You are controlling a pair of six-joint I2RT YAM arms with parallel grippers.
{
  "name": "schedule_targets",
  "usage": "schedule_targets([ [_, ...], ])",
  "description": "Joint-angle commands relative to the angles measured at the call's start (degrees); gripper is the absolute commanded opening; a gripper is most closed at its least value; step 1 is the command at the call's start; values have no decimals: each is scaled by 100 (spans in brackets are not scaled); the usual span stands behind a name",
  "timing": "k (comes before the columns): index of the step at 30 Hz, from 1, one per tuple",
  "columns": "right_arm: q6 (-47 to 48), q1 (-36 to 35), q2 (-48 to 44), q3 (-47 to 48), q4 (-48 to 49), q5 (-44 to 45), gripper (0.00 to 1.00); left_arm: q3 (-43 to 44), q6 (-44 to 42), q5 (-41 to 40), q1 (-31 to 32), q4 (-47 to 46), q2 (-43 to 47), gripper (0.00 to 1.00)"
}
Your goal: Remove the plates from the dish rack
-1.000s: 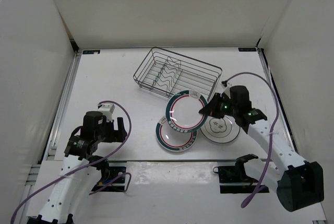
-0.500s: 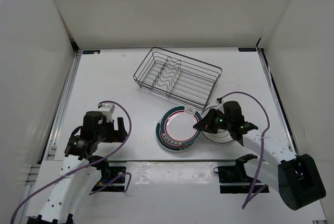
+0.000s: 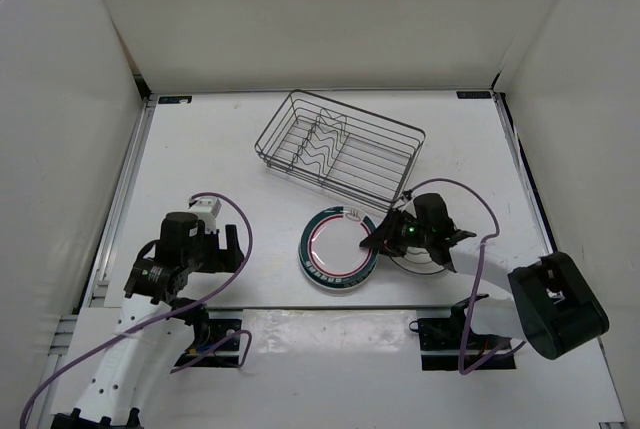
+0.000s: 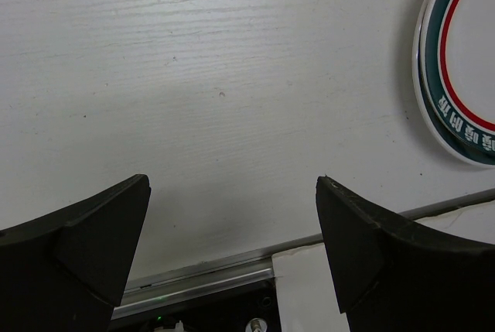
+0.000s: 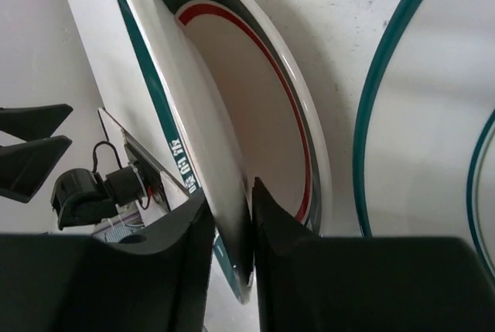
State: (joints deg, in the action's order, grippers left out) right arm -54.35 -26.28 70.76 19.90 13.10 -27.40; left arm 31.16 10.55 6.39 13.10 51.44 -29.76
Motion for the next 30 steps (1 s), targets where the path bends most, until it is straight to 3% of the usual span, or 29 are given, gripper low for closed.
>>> schedule_targets([
  [1,64,-96,60,206,317,-240,29,48,9,-68,8,-11,-21,100],
  [2,117,-105,34,242,220,-222,37,40,9,-51,8,-20,-30,100],
  [7,670,-149,-62,540,-929,-64,56,40,9,-51,8,-20,-39,100],
  [8,767,-158,-71,672,-1115,-3,64,40,9,-50,17,-3,-21,100],
  [10,1250,-158,7,979,-2107,50,66,57,18,-59,17,-20,-30,100],
  [11,1364,-175,77,1329,-2563,163,90,48,9,-77,26,6,-30,100],
  [19,2366,-193,-141,2008,-4760,1297,90,40,0,-59,8,-2,-12,100],
  [24,2893,-193,-931,2534,-5571,2343,90,48,18,-103,8,14,-3,100],
  [30,3325,-167,-1670,2940,-6099,2914,90,66,-17,-138,17,59,93,100],
])
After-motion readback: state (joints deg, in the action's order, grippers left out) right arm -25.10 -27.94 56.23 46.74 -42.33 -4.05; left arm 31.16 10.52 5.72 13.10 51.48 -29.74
